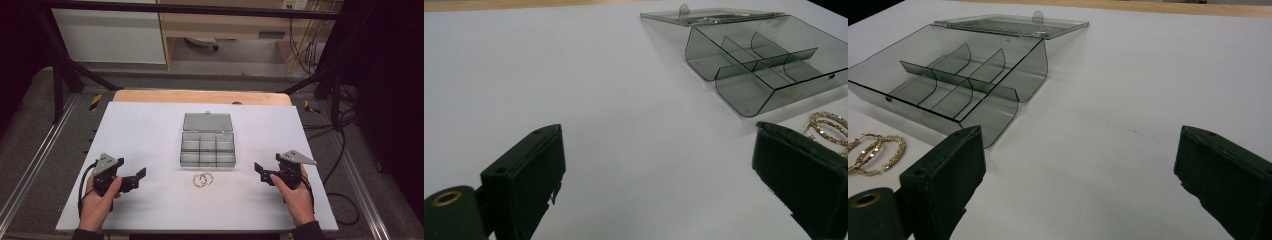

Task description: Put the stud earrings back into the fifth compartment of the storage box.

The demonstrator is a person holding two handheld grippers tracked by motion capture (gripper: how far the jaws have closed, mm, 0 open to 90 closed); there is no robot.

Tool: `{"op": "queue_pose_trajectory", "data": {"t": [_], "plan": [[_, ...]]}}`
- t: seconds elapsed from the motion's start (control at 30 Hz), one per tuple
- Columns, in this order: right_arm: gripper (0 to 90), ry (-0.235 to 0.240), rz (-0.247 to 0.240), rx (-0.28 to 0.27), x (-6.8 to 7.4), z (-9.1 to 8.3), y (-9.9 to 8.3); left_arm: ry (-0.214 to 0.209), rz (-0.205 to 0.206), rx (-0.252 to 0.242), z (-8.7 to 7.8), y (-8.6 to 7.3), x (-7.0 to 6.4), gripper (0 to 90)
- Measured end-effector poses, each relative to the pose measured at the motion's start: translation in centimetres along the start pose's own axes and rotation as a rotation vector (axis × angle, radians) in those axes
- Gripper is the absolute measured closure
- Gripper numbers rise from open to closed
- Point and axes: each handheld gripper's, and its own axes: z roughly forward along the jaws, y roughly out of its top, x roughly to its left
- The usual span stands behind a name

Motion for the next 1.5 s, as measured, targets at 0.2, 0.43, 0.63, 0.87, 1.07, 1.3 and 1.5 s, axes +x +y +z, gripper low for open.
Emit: {"op": "queue_pose_trajectory", "data": {"t": [0.2, 0.43, 0.63, 0.87, 1.07, 1.3, 1.5], "plan": [[6.6, 0.014, -0.004, 0.012, 0.8, -0.1, 0.2, 0.006, -0.001, 0.003, -0.1, 0.0, 0.1, 6.9], [9.1, 0.029, 0.005, 0.036, 1.9, -0.2, 0.5, 0.021, -0.003, 0.018, 0.0, -0.1, 0.3, 7.0], [12.3, 0.054, 0.004, 0.057, 3.7, -0.2, 0.7, 0.027, -0.005, 0.022, -0.1, -0.2, 0.3, 7.0], [18.2, 0.102, -0.033, 0.090, 6.4, -0.2, 0.5, 0.031, -0.005, 0.027, -0.1, -0.2, 0.4, 7.1], [29.0, 0.148, -0.049, 0.127, 8.4, -0.2, 0.3, 0.034, -0.001, 0.035, -0.1, -0.3, 0.4, 7.2], [42.6, 0.186, -0.095, 0.170, 10.9, 1.0, -0.1, 0.039, 0.000, 0.041, -0.1, -0.4, 0.4, 7.3], [46.9, 0.211, -0.129, 0.209, 12.3, 2.5, -0.3, 0.042, 0.004, 0.049, 0.0, -0.4, 0.4, 7.4]]}}
